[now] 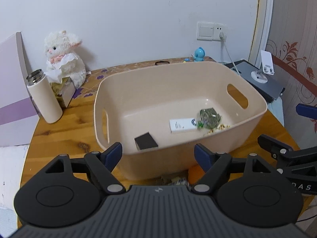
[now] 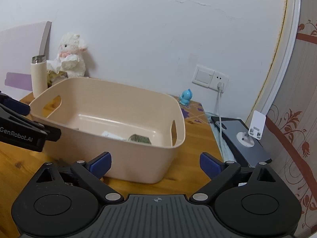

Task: Organize objects
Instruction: 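Move both grippers back toward the tissue pack and star box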

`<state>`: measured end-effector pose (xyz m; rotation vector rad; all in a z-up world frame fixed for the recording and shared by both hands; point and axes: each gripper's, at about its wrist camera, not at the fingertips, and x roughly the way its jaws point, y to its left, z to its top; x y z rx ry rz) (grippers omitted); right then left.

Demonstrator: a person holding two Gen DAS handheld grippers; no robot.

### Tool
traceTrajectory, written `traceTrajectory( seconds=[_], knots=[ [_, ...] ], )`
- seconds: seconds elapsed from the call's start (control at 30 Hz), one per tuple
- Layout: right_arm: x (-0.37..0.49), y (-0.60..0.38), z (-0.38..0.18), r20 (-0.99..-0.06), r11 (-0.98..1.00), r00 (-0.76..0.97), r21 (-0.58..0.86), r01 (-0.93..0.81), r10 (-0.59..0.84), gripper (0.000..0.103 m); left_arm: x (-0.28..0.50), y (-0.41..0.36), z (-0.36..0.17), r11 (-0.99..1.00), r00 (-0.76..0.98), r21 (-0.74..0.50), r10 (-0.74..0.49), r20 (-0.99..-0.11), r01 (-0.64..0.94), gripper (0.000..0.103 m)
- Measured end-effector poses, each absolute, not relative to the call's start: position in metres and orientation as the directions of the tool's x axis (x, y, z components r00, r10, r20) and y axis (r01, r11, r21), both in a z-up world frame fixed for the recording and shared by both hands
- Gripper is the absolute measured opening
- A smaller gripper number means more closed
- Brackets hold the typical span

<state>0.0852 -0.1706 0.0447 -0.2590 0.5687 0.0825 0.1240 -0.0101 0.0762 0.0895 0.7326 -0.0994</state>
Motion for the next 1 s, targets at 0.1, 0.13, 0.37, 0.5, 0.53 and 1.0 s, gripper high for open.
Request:
traceTrajectory(
  seconds=[0.1, 0.13, 0.37, 0.5, 0.53, 1.0],
  knots=[
    [0.08, -0.169, 0.037, -0.553, 0.96, 0.833, -0.231, -0.158, 0.004, 0.098, 0.114, -0.01, 0.071, 0.991, 0.727, 0.038, -0.066, -0.683, 0.126, 0.084],
    [0.078, -0.168, 0.034, -0.558, 0.959, 0.83, -0.232, -0.161, 0.005, 0.098, 0.11, -0.01, 0.068, 0.991, 0.721, 0.032, -0.073, -0.689, 0.131, 0.084],
    [0.073, -0.168, 0.012, -0.605, 0.959, 0.796, -0.22, -0.178, 0.009, 0.099, 0.099, -0.012, 0.045, 0.991, 0.694, 0.033, -0.068, -0.717, 0.132, 0.084],
    [0.073, -0.169, -0.002, -0.635, 0.962, 0.772, -0.205, -0.182, 0.011, 0.099, 0.102, -0.014, 0.026, 0.991, 0.665, 0.031, -0.063, -0.744, 0.129, 0.084],
    [0.074, -0.169, -0.004, -0.641, 0.962, 0.768, -0.203, -0.182, 0.01, 0.099, 0.104, -0.015, 0.022, 0.991, 0.66, 0.03, -0.064, -0.749, 0.131, 0.084],
    [0.077, -0.164, -0.035, -0.703, 0.964, 0.711, -0.168, -0.204, 0.029, 0.099, 0.121, -0.02, -0.024, 0.99, 0.572, -0.02, -0.098, -0.814, 0.142, 0.084]
  ],
)
